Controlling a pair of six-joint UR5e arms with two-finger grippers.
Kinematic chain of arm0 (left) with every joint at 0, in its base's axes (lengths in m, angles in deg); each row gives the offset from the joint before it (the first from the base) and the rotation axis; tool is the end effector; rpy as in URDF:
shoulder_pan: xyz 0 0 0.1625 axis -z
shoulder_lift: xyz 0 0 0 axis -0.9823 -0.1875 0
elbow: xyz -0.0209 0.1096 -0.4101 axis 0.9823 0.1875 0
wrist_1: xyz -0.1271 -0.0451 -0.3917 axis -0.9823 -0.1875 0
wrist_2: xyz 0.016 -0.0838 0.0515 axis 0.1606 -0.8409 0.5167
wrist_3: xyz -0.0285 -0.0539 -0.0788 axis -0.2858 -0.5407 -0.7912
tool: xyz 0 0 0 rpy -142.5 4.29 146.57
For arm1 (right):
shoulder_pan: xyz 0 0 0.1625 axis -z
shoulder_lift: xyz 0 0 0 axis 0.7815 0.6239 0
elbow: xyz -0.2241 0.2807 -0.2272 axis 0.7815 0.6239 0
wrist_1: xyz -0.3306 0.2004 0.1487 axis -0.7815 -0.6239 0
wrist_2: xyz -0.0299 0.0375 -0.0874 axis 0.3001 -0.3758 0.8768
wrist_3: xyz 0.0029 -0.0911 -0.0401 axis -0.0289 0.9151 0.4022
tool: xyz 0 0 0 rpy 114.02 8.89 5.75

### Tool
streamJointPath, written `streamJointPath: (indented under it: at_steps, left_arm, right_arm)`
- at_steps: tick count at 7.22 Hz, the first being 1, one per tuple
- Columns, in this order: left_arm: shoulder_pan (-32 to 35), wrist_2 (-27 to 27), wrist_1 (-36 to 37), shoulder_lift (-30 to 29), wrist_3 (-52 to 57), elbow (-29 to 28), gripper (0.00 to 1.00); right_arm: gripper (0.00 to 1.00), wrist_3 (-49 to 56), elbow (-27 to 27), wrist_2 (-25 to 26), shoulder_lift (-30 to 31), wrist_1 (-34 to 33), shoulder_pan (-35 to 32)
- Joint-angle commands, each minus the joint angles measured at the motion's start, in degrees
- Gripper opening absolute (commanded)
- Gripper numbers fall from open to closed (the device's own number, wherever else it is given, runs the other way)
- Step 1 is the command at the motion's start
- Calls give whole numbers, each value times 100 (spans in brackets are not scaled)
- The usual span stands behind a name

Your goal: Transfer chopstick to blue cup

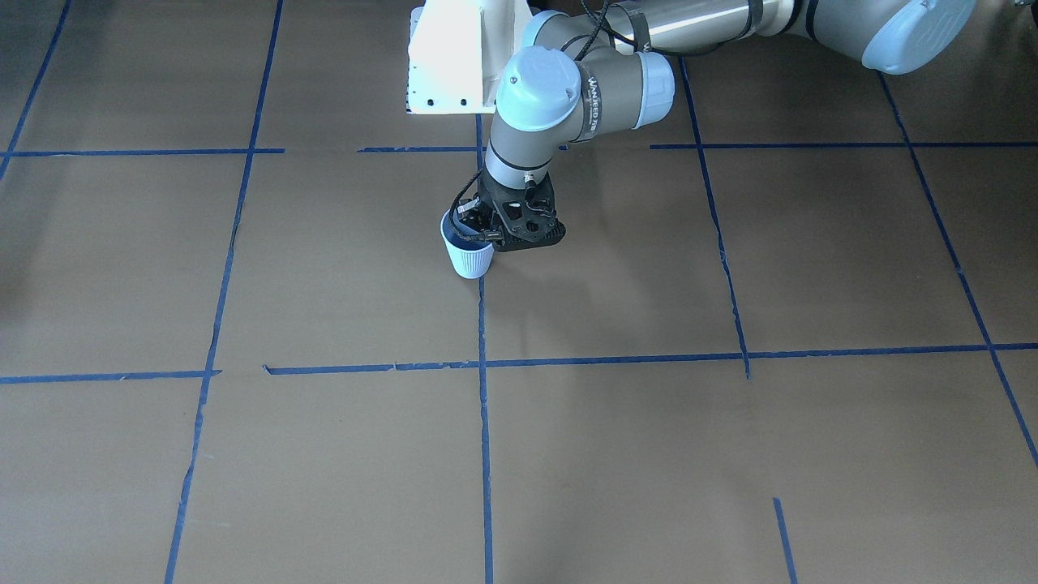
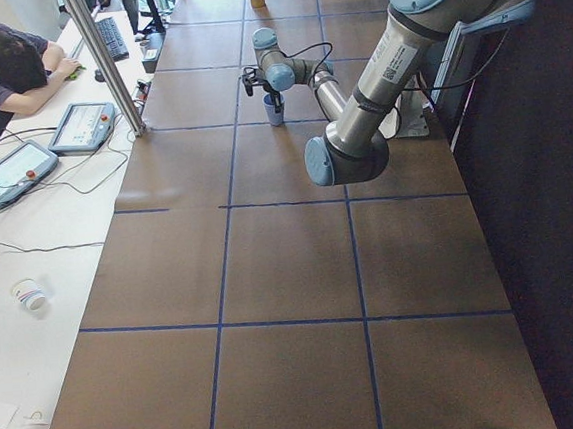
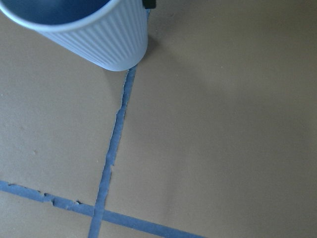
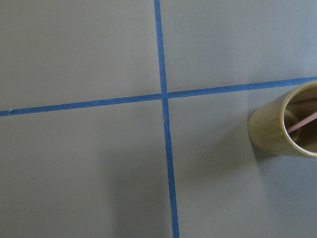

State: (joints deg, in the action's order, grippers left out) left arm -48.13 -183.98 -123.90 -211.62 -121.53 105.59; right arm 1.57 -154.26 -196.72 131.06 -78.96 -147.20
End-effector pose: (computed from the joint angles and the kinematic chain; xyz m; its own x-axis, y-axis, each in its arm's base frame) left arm 0.5739 -0.4495 0.1607 0.5687 -0.1999 -0.7979 0.0931 0.9794 -0.1790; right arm 0.1006 -0.4249 0.6305 0.6348 0.0863 0.7679 -0.1618 0.9866 0.0229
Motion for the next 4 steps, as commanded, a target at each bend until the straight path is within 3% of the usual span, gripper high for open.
streamJointPath:
  at_steps: [1, 2, 4]
  left_arm:
    - [83, -27, 7, 34, 25, 69, 81]
    - [93, -28, 7, 35, 25, 69, 95]
    - [258, -53, 16, 218, 25, 436, 100]
  right_arm:
    - [100, 0, 0, -21, -4, -9, 0]
    - [100, 0, 0, -65, -4, -9, 0]
    - [100, 0, -9, -135, -56, -9, 0]
